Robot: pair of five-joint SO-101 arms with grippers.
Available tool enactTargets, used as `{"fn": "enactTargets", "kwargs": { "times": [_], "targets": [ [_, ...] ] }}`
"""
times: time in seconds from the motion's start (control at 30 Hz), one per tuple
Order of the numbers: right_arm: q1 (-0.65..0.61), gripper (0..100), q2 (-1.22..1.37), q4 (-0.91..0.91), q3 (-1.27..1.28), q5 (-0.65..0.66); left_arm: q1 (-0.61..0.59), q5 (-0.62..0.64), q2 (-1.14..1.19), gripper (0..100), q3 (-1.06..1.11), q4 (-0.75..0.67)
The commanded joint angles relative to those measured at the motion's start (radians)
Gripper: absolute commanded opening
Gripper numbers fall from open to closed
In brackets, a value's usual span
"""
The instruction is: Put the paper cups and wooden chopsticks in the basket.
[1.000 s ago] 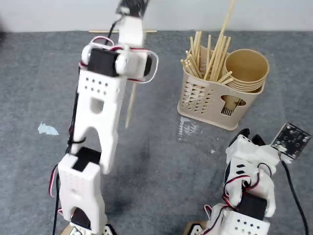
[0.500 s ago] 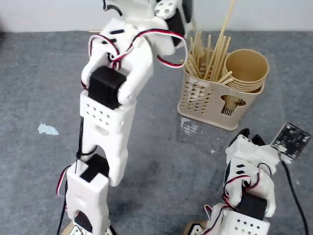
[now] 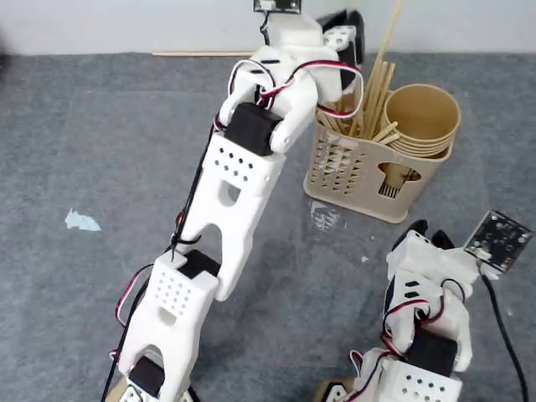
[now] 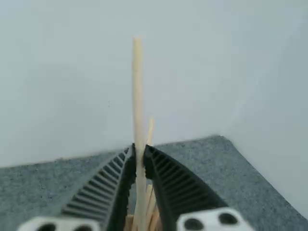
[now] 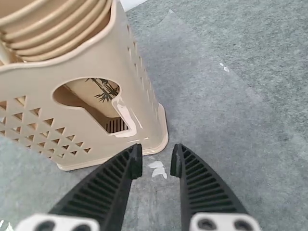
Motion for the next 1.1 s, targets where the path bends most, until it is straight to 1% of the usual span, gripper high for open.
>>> {"fn": "enactTargets", "kwargs": {
  "times": [0.0, 0.07, 0.23, 0.3, 0.33, 0.4, 0.43, 0.47, 0.5, 0.6, 0.8, 0.87, 0.93, 1.0, 1.07],
  "targets": [
    [-0.012, 11.1, -0.012, 0.002, -0.003, -0.006, 0.018, 0.014, -0.060, 17, -0.059, 0.110],
    [-0.012, 11.1, -0.012, 0.002, -0.003, -0.006, 0.020, 0.038, -0.087, 21, -0.097, 0.178],
    [-0.012, 11.1, -0.012, 0.002, -0.003, -0.006, 0.006, 0.038, -0.132, 20, -0.206, 0.299],
    [-0.012, 11.0, -0.012, 0.002, -0.005, -0.005, 0.000, -0.002, -0.147, 16, -0.259, 0.371],
    [-0.010, 11.0, -0.012, 0.004, -0.006, -0.005, -0.003, -0.032, -0.152, 12, -0.289, 0.410],
    [-0.008, 9.9, -0.012, 0.004, -0.012, 0.002, -0.011, -0.097, -0.166, 2, -0.323, 0.474],
    [-0.010, 7.7, -0.012, 0.004, -0.015, 0.023, -0.018, -0.120, -0.184, 1, -0.320, 0.503],
    [-0.010, 4.5, -0.012, 0.004, -0.025, 0.049, -0.025, -0.132, -0.209, 2, -0.315, 0.542],
    [-0.010, 0.9, -0.012, 0.004, -0.034, 0.068, -0.037, -0.132, -0.230, 1, -0.315, 0.586],
    [-0.010, 1.8, -0.012, 0.025, -0.058, 0.083, -0.077, -0.132, -0.302, 1, -0.315, 0.698],
    [-0.013, 0.9, -0.012, 0.174, -0.180, 0.081, -0.218, -0.129, -0.451, 1, -0.309, 0.706],
    [-0.018, 0.9, -0.012, 0.219, -0.210, 0.080, -0.244, -0.129, -0.499, 1, -0.309, 0.706],
    [-0.048, 0.9, -0.013, 0.265, -0.233, 0.081, -0.269, -0.129, -0.548, 1, -0.295, 0.707],
    [-0.093, 0.9, -0.015, 0.314, -0.247, 0.081, -0.279, -0.132, -0.621, 1, -0.232, 0.707],
    [-0.134, 0.9, -0.045, 0.346, -0.250, 0.080, -0.282, -0.137, -0.712, 1, -0.110, 0.707]
  ]
}}
